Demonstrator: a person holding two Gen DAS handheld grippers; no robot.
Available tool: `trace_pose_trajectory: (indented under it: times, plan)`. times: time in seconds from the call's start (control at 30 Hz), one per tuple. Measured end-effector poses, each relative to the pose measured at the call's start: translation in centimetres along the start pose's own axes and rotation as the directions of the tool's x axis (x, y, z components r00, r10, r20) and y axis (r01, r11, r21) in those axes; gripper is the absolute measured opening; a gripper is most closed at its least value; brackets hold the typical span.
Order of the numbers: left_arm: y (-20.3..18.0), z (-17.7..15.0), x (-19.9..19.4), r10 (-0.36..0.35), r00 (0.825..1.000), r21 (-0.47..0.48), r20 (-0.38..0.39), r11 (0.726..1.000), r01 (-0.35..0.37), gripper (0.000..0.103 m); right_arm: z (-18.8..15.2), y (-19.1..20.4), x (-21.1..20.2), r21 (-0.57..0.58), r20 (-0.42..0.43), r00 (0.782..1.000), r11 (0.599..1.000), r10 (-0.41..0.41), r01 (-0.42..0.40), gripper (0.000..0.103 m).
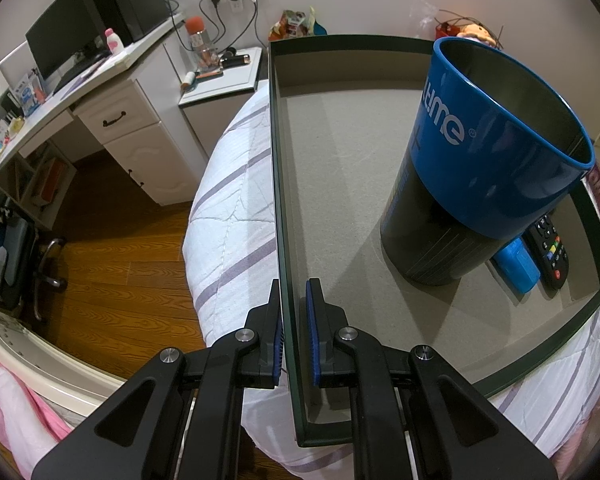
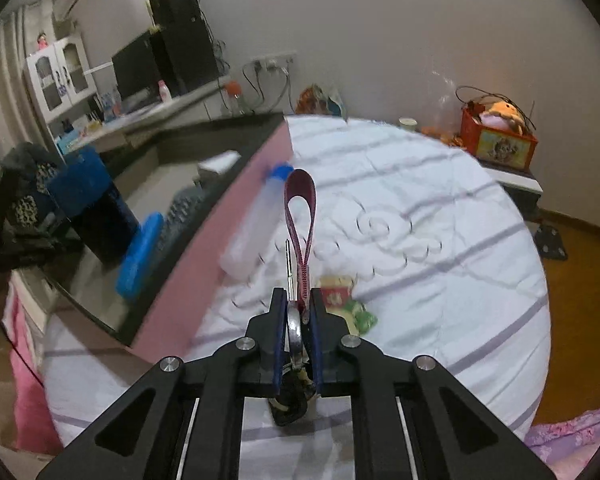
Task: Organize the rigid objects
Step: 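Lift the keys by the pink strap with the right tool, then carry the keys into the tray and open the right tool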
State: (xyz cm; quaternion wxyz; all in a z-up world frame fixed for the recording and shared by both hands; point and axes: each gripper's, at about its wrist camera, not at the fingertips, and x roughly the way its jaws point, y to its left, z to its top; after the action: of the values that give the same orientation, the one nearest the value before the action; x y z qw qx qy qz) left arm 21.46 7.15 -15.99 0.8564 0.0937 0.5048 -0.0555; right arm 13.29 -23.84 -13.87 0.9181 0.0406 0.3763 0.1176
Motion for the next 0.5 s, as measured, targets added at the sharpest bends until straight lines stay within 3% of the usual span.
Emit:
trace_pose_trajectory:
  times: [0.23,0.5]
  plan:
    - [-0.2,-0.1,0.1,-0.001,1.0,-0.001,0.001,1.0,0.001,0.008,2.8,0.5,-2.7,-0.008,0.1,0.995,1.0,-0.019,0.02,0.01]
    - [-0.1,0.0,0.0,-0.002,1.0,-0.002,0.001,1.0,0.002,0.008,6.8,3.7,-4.7,-0.102,0.192,0.981,0.994,-0.011,0.031,0.01]
